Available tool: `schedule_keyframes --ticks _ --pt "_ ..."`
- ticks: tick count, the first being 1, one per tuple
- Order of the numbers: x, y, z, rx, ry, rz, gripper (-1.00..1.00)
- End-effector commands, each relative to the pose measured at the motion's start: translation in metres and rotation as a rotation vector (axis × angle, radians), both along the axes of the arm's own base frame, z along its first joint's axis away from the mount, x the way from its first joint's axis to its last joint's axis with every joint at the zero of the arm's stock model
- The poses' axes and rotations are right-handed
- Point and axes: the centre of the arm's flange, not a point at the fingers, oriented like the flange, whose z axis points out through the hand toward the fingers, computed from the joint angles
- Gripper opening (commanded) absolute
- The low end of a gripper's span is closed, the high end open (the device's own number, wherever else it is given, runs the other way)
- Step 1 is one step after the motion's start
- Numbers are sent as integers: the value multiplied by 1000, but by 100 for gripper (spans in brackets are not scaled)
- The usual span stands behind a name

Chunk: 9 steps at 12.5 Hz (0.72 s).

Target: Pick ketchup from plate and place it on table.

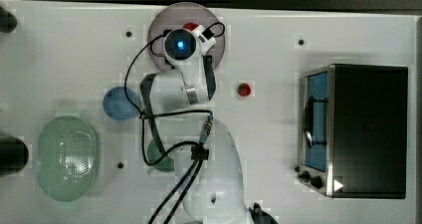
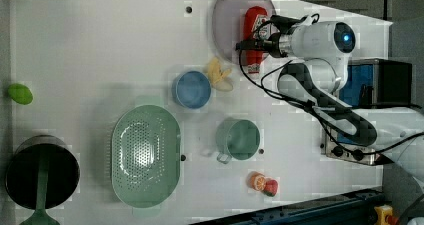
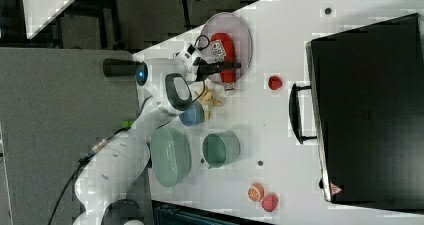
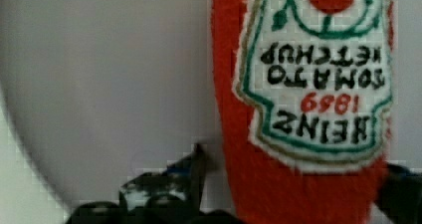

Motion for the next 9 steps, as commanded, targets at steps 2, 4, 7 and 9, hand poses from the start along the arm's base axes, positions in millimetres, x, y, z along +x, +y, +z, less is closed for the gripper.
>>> schedule_keyframes --ticks 2,4,7,9 --pt "23 -3 32 10 -89 18 43" --pt "24 -3 34 11 -93 17 24" --pt "29 -5 47 20 -120 -3 24" --pt "37 -14 86 23 -170 -28 24"
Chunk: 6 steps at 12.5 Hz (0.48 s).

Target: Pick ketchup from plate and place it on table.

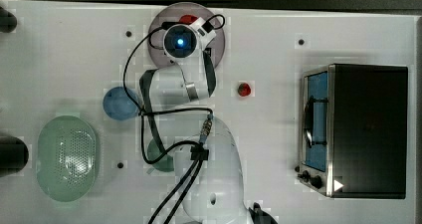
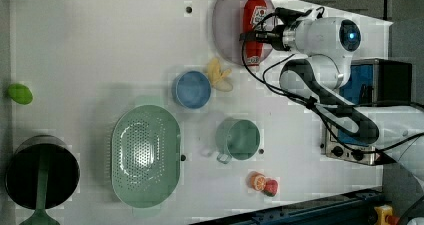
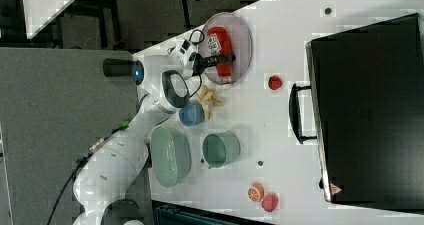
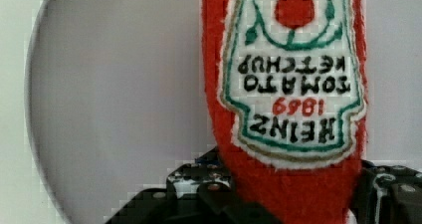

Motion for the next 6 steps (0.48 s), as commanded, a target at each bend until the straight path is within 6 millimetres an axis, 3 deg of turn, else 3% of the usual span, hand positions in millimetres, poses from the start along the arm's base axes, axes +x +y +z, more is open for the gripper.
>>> schedule_keyframes --ticks 1,3,6 --pt "25 -21 93 10 -131 -36 24" --pt "26 -34 144 -11 -142 -56 24" --pt "12 -50 211 21 -60 -148 24"
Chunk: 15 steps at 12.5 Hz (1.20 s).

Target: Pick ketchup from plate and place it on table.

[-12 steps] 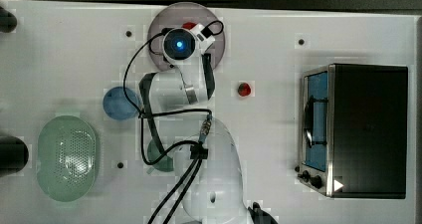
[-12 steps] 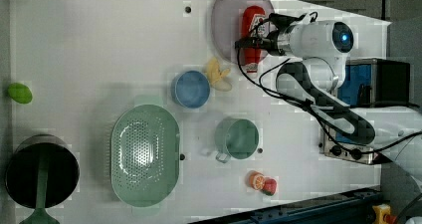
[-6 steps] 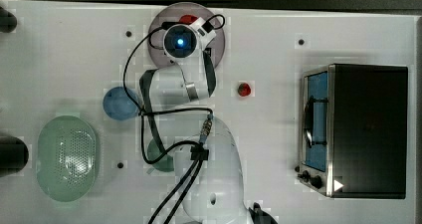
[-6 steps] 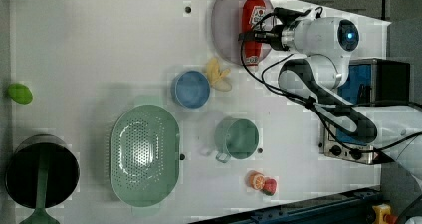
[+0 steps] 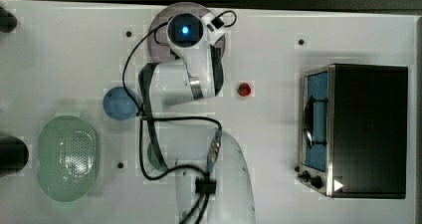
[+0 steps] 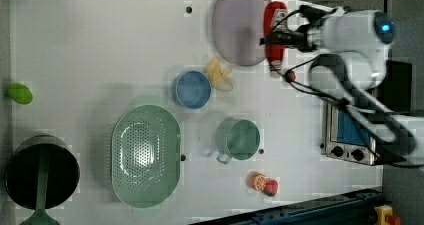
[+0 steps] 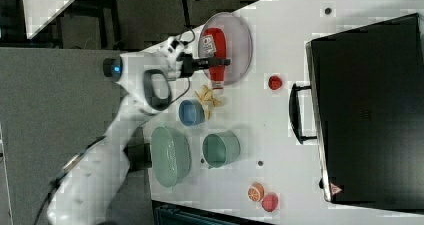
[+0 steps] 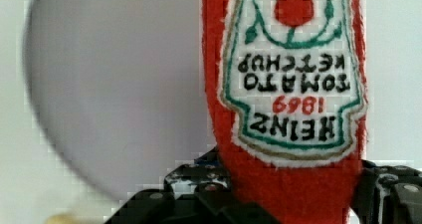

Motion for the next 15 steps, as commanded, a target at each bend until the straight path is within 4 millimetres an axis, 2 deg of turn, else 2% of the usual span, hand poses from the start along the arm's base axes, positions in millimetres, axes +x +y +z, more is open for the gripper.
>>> schedule_keyframes --ticks 1,4,8,10,12,15 --pt "12 -31 150 68 -122 -115 24" --pt "-12 -58 199 71 -58 -178 24" --pt "-63 -93 223 37 40 -240 24" --pt "-88 -105 220 28 61 -266 24" --pt "-111 -114 209 24 86 -289 24" --pt "-140 -125 175 23 113 -315 24"
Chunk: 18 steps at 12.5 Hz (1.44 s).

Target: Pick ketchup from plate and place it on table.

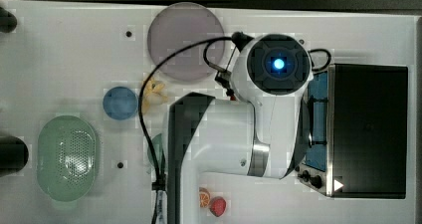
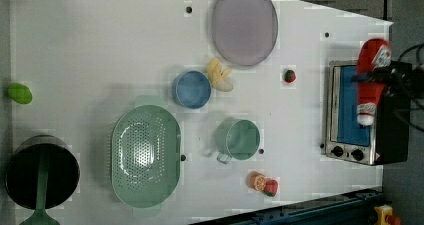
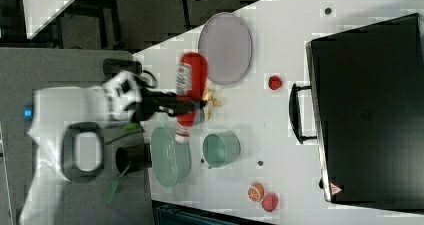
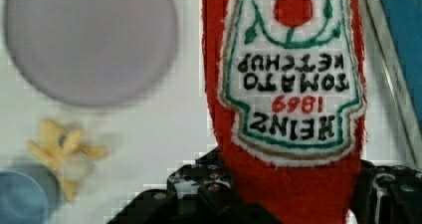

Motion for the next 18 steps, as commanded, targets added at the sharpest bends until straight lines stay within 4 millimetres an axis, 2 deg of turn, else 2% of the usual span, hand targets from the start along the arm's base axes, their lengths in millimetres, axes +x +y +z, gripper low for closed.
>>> schedule_keyframes --ticks 1,3,7,9,11,12,14,15,16,18 --pt "-22 -11 -52 7 43 -20 24" --pt "-33 -7 -83 2 9 -66 24" --pt "-66 21 -150 2 34 -191 24" --pt "-65 35 -173 9 -3 -203 24" --pt "-64 39 -194 16 -16 -198 24" --pt "-63 38 -201 19 -25 -199 30" --pt "-67 36 -218 20 -6 -206 69" --pt "-66 39 -219 22 -15 -199 91" --pt "-65 41 -217 23 -22 -196 100" --pt "-59 42 -200 23 -57 -192 100"
